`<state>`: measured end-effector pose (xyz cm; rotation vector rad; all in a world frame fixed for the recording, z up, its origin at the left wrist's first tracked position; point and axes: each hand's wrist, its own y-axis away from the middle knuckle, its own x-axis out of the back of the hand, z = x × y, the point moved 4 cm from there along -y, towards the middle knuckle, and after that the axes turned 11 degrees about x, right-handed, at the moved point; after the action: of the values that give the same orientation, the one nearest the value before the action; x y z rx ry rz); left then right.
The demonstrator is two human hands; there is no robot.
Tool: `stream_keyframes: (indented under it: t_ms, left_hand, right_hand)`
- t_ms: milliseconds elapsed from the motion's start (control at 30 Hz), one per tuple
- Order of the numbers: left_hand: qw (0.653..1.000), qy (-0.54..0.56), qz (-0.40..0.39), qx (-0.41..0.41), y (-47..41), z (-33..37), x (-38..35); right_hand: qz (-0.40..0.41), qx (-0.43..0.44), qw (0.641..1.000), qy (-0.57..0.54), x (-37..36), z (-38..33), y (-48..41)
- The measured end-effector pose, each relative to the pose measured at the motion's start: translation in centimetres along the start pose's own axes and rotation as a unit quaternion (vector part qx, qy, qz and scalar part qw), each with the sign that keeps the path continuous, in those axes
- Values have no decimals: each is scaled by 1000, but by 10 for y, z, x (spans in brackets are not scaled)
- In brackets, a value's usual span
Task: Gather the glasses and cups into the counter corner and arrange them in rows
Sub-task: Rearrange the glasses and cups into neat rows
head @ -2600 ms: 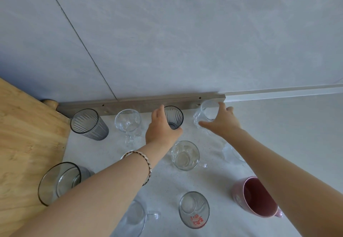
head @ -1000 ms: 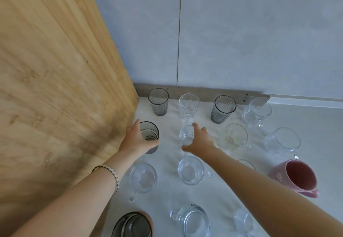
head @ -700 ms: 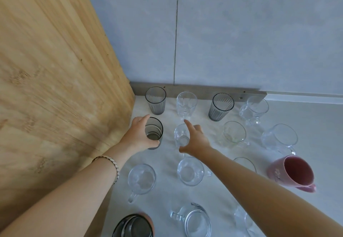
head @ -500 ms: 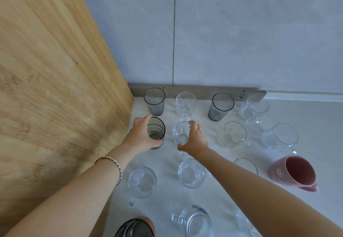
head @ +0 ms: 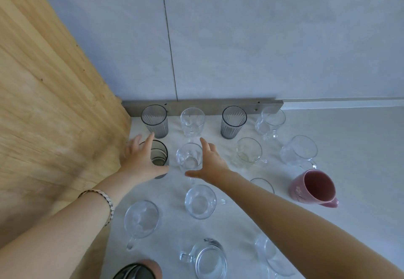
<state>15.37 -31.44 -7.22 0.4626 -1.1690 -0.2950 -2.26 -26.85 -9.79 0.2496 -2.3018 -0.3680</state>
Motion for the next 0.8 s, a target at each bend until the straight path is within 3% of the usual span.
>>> stream_keyframes:
  t_ms: [133,300,367,467,600,800]
  left_hand:
    - [989,4,77,-126,31,65,-11]
    - [976,-25,-6,-218,56,147,-68]
    - [979,-40,-34,-196,58,173,-87]
    - [988,-59,-61,-130,52,195,-109]
    - [993,-70,-63,-76,42,202,-121]
    - [996,-58,-44,-53,32,197,-129]
  right_hand:
    - [71,37,997,11,49,23,35]
    - [221,-13,971,90,129,102,73]
    - [210,-88,964,135,154,138,80]
    - [128,-171,969,124,171,179,82]
    - [57,-163,983,59,166,202,76]
    - [99,-171,980,34,154,197,71]
